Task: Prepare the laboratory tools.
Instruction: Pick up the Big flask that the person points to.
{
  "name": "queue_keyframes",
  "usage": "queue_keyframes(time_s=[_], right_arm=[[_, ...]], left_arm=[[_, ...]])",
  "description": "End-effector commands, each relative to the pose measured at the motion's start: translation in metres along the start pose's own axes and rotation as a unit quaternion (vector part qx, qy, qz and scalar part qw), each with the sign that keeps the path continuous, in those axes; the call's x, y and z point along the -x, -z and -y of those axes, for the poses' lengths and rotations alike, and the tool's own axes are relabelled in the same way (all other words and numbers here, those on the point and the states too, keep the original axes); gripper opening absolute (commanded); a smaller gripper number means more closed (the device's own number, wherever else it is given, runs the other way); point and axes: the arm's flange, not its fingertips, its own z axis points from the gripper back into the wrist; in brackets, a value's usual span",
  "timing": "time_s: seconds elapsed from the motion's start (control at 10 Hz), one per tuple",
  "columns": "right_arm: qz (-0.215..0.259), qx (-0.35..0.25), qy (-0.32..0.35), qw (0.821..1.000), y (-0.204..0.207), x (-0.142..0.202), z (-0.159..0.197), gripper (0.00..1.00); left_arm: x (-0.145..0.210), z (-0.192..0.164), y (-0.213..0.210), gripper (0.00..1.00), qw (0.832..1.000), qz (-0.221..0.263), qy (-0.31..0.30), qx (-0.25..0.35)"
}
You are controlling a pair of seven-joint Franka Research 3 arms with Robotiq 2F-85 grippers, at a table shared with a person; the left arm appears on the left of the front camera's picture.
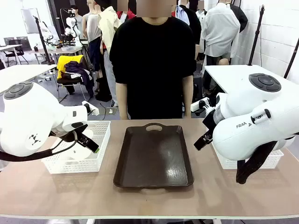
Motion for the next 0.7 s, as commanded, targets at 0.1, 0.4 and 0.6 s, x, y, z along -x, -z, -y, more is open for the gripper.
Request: queue_keyframes(time_s=[0.1,0.4,0.6], right_arm=[[0.000,0.000,0.000,1.000,0.0000,0.0000,0.0000,1.00],[0.000,0.000,0.000,1.000,0.0000,0.0000,0.0000,1.00],[0.000,0.000,0.000,1.000,0.0000,0.0000,0.0000,1.00]], left_arm=[[-0.0001,0.0000,-0.0002,1.00,1.000,0.000,0.000,0.000],[-0.0001,0.0000,-0.0002,1.00,1.000,0.000,0.000,0.000],[-0.0001,0.0000,-0.0002,1.00,1.000,0.000,0.000,0.000]])
